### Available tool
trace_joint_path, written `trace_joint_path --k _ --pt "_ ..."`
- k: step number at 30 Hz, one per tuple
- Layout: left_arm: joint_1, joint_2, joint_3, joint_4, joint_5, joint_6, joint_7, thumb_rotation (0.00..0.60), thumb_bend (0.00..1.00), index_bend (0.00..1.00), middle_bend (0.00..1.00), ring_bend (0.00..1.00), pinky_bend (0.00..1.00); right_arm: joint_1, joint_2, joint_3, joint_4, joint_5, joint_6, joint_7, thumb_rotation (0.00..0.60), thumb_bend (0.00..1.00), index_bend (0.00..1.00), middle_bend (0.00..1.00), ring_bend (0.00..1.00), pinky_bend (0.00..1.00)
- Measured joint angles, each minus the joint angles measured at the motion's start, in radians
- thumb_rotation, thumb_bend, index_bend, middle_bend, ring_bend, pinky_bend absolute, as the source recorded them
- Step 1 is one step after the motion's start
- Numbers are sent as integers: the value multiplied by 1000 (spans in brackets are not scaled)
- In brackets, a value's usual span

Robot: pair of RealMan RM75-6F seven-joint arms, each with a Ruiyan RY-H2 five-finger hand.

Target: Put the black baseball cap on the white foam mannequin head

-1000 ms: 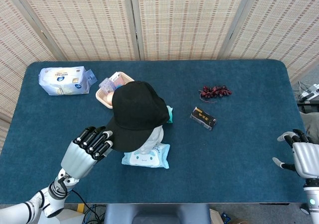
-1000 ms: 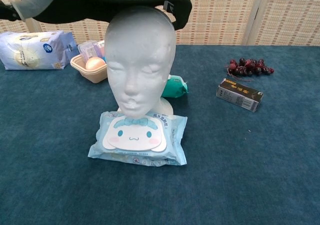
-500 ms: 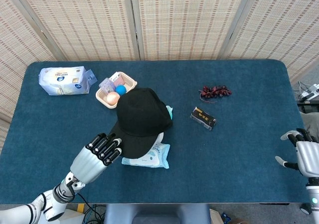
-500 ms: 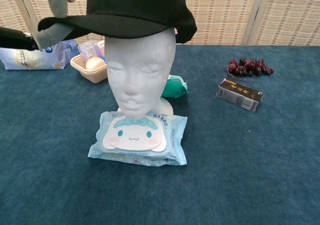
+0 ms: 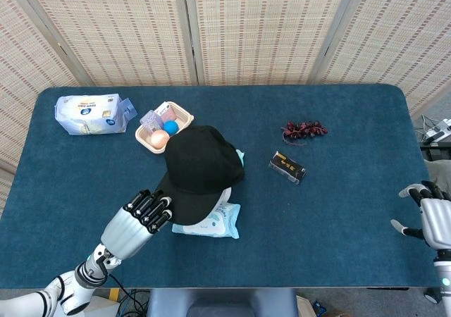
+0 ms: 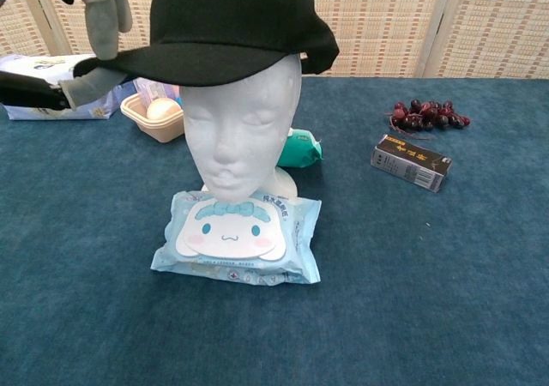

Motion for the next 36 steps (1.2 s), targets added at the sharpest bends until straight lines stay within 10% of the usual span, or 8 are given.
trace_joint_path --k 17,36 --pt "22 -14 51 60 24 2 -7 600 598 631 514 394 482 8 -6 4 8 15 -13 -7 600 47 394 322 172 282" --pt "28 -23 71 55 29 -43 30 600 589 382 452 380 482 9 -6 5 8 17 -12 -5 600 47 394 322 172 282"
